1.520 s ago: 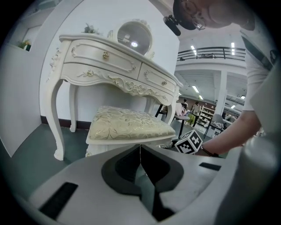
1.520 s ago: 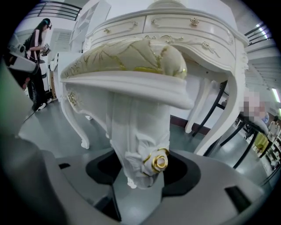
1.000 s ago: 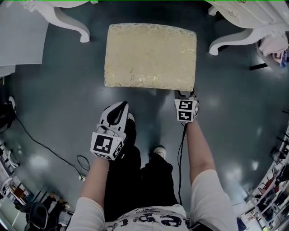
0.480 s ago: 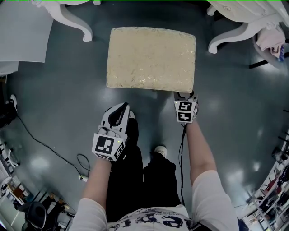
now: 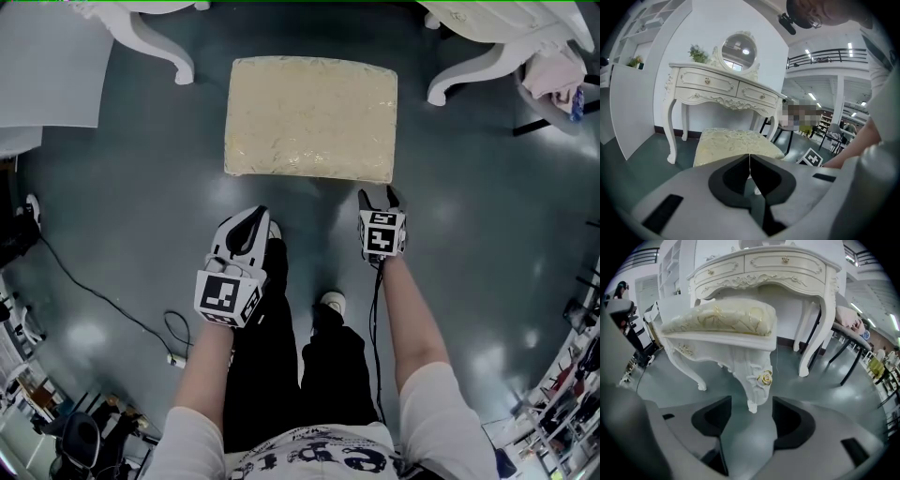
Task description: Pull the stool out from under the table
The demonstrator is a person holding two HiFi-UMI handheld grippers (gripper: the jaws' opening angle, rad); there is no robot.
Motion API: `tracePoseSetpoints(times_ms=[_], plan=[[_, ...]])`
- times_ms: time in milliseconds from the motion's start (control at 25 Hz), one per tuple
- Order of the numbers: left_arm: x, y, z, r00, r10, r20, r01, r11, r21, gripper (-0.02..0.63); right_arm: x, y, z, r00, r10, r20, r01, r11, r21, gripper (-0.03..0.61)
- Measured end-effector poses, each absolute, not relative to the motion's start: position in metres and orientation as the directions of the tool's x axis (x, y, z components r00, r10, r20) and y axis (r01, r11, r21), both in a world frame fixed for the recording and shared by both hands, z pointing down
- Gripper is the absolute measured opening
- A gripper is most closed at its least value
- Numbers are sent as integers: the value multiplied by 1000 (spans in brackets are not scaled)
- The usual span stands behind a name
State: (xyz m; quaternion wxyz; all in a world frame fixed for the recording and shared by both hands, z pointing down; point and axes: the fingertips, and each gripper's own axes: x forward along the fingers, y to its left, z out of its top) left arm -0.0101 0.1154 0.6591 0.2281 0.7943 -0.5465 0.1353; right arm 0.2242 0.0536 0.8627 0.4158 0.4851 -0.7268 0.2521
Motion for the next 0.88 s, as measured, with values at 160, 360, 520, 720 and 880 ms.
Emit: tracePoseSetpoints(times_ms=[160, 360, 520, 720, 880], plan=[[5, 120, 626, 366, -806, 466, -929, -288, 232, 18, 228, 72, 813, -165, -482, 861, -927, 373, 31, 69], [19, 126, 567, 361, -809, 464, -931, -286, 228, 18, 220, 69, 708, -244, -569, 785, -934, 357, -31, 17], [18, 120, 505, 353, -826, 440, -934, -283, 218, 18, 209, 59, 600, -316, -652, 689, -910, 414, -26, 17], [-3, 88, 416, 334, -857, 392, -942, -287, 175, 18, 178, 36, 466, -418, -724, 549, -877, 479, -36, 15], [-10, 65, 345, 336, -876, 345, -942, -307, 138, 18, 157, 20, 362, -478, -770, 422, -861, 507, -49, 15]])
